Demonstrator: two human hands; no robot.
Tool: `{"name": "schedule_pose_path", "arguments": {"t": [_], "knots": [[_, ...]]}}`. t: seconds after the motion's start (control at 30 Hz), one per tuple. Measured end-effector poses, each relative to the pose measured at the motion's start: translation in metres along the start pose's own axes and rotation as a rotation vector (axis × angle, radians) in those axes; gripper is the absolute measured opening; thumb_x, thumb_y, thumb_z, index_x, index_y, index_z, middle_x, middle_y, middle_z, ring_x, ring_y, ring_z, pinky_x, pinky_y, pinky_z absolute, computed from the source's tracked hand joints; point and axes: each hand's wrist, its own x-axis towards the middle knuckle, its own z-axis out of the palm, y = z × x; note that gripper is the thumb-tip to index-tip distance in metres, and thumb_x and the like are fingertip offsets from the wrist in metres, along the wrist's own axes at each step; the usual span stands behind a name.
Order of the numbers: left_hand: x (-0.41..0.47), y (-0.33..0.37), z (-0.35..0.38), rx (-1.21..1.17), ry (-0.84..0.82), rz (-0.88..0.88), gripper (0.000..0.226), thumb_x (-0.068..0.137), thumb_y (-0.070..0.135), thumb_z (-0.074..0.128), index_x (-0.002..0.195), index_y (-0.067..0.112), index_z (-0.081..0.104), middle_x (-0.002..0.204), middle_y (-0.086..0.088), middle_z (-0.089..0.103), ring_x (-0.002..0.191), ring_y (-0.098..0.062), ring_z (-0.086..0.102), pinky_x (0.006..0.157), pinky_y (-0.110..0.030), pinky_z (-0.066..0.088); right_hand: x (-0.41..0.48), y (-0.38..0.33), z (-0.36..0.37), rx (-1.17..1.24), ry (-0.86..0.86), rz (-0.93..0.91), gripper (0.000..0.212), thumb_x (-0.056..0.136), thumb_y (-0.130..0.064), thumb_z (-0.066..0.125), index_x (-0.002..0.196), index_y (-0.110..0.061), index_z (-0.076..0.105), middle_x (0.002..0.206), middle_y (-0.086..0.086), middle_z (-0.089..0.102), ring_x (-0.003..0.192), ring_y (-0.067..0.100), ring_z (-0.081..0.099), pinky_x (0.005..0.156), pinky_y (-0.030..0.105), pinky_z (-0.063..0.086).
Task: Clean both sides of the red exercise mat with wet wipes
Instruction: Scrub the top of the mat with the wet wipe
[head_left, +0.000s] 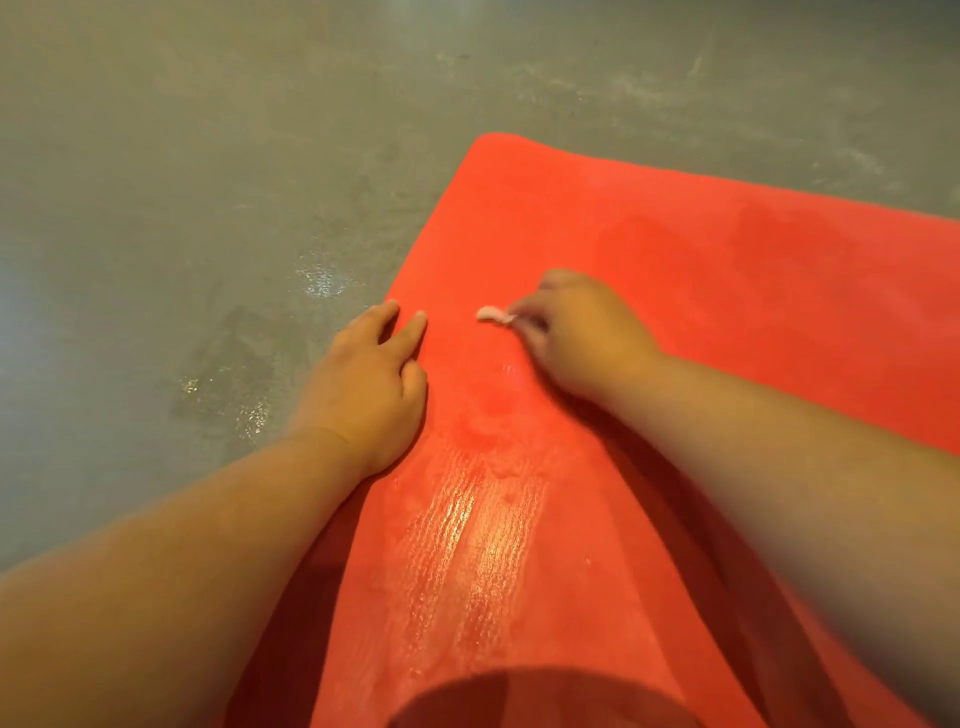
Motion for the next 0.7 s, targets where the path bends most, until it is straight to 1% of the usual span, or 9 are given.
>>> {"name": "schedule_pose_path", "arguments": {"t": [0.1,0.17,0.23,0.33,0.4,0.47,0.57,0.63,0.7], "knots": [[0.0,0.001,0.0,0.003,0.008,-0.003,0.067,0.082,0.034,0.023,0.146,0.025,0.039,0.157,-0.004,0.025,0.142,-0.019,0.022,0.113,-0.023,0.015,0.005,0.07,-0.018,-0.161,0.066,0.405,0.031,0.095,-0.027,0.051,0.101,-0.005,0.072,0.1,0.022,0.066,0.094,0.037,0.061,0.075,0.037,0.043],[0.0,0.0,0.001,0.006,0.006,-0.004,0.068,0.082,0.034,0.022,0.146,0.025,0.039,0.157,-0.004,0.026,0.143,-0.019,0.022,0.114,-0.023,0.014,0.007,0.072,-0.016,-0.151,0.099,0.557,0.029,0.095,-0.022,0.052,0.102,-0.002,0.071,0.103,0.023,0.066,0.096,0.037,0.062,0.077,0.037,0.046],[0.0,0.0,0.001,0.014,0.006,0.0,0.068,0.082,0.034,0.022,0.146,0.024,0.04,0.156,-0.005,0.027,0.143,-0.02,0.023,0.114,-0.023,0.014,0.009,0.031,0.0,-0.074,0.098,0.468,0.026,0.094,-0.017,0.05,0.102,-0.003,0.07,0.104,0.019,0.063,0.098,0.034,0.06,0.078,0.035,0.043],[0.0,0.0,0.001,0.006,0.01,0.004,0.067,0.081,0.032,0.024,0.144,0.021,0.043,0.155,-0.007,0.031,0.142,-0.023,0.027,0.115,-0.027,0.017,0.001,-0.04,0.019,0.056,0.041,0.091,0.023,0.093,-0.018,0.051,0.1,-0.009,0.072,0.094,0.012,0.057,0.093,0.031,0.056,0.075,0.035,0.036],[0.001,0.0,0.001,0.038,0.014,-0.004,0.065,0.081,0.032,0.026,0.142,0.02,0.047,0.151,-0.008,0.037,0.138,-0.027,0.034,0.115,-0.036,0.022,0.0,-0.037,0.016,0.12,0.046,-0.013,0.023,0.092,-0.022,0.054,0.102,-0.013,0.073,0.092,0.011,0.058,0.092,0.03,0.056,0.077,0.036,0.038],[0.006,0.001,0.0,0.143,0.06,0.023,0.063,0.08,0.031,0.027,0.132,0.015,0.058,0.138,-0.012,0.052,0.124,-0.033,0.048,0.11,-0.045,0.03,0.007,0.003,0.007,0.054,0.042,0.108,0.026,0.094,-0.027,0.053,0.103,-0.013,0.073,0.095,0.014,0.062,0.094,0.032,0.057,0.078,0.036,0.04],[0.029,0.014,-0.004,0.17,0.091,0.021,0.051,0.075,0.029,0.032,0.106,0.014,0.069,0.111,-0.009,0.066,0.103,-0.034,0.058,0.089,-0.041,0.044,0.008,0.087,-0.018,-0.186,0.059,0.494,0.043,0.097,-0.037,0.05,0.093,0.0,0.072,0.098,0.025,0.067,0.091,0.038,0.063,0.072,0.037,0.045],[0.044,0.026,0.002,0.114,0.093,0.095,0.047,0.075,0.027,0.034,0.105,0.015,0.067,0.114,-0.006,0.065,0.106,-0.032,0.057,0.089,-0.04,0.044,0.0,0.115,-0.032,-0.206,0.082,0.636,0.044,0.096,-0.036,0.053,0.085,0.003,0.07,0.095,0.028,0.066,0.087,0.041,0.062,0.067,0.037,0.043],[0.051,0.035,0.015,0.078,0.101,0.164,0.052,0.074,0.026,0.034,0.114,0.014,0.065,0.127,-0.007,0.061,0.114,-0.031,0.055,0.096,-0.041,0.043,-0.004,0.107,-0.03,-0.128,0.123,0.602,0.027,0.092,-0.024,0.058,0.09,-0.001,0.072,0.097,0.026,0.067,0.09,0.04,0.062,0.068,0.037,0.042]]}}
